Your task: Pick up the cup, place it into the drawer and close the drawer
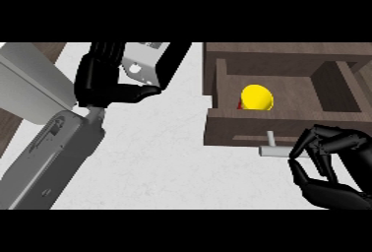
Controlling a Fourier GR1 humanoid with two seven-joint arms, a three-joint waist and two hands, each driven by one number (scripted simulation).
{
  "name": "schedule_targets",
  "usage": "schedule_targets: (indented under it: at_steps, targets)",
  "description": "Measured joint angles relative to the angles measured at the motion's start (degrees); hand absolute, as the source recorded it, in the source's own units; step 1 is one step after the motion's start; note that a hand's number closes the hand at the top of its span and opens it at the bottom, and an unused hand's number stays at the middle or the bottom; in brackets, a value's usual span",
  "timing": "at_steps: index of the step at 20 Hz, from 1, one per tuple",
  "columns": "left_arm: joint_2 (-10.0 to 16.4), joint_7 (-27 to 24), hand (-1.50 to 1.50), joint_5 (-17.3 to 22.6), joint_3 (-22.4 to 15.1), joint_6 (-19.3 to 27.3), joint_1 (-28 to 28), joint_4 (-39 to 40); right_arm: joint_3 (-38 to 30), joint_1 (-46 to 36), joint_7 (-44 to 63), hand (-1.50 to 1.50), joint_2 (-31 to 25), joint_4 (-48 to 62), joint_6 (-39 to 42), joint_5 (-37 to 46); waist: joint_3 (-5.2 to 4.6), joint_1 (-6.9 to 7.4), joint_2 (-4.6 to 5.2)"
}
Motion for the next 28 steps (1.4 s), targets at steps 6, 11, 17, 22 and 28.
schedule_targets:
  at_steps: [6, 11, 17, 22, 28]
  targets:
    - [4.1, -0.1, -1.5, 0.8, 2.0, -2.7, 9.5, -7.9, 5.3, -1.8, -6.5, 1.5, -2.9, 4.9, -0.2, 13.8, 0.01, 0.03, 0.2]
    - [7.8, -0.8, -1.5, 1.7, 4.4, -7.1, 16.7, -11.5, 10.1, -3.7, -12.8, 1.5, -4.7, 12.6, -3.6, 26.5, 0.02, 0.13, 0.35]
    - [10.6, -2.2, -1.5, 2.4, 8.9, -13.1, 24.8, -14.2, 13.8, -7.3, -17.9, -1.5, -2.4, 25.0, -9.8, 36.6, 0.02, -0.51, 0.43]
    - [10.5, -1.7, -1.5, 2.3, 12.2, -16.9, 27.0, -13.5, 14.5, -12.5, -20.0, -1.5, -0.7, 36.9, -12.4, 41.8, 0.02, -0.9, 0.49]
    - [10.3, -2.4, -1.5, 1.5, 15.9, -21.4, 30.7, -13.6, 13.5, -19.5, -23.7, -1.5, 1.7, 52.5, -15.9, 46.0, 0.02, -0.89, 0.52]
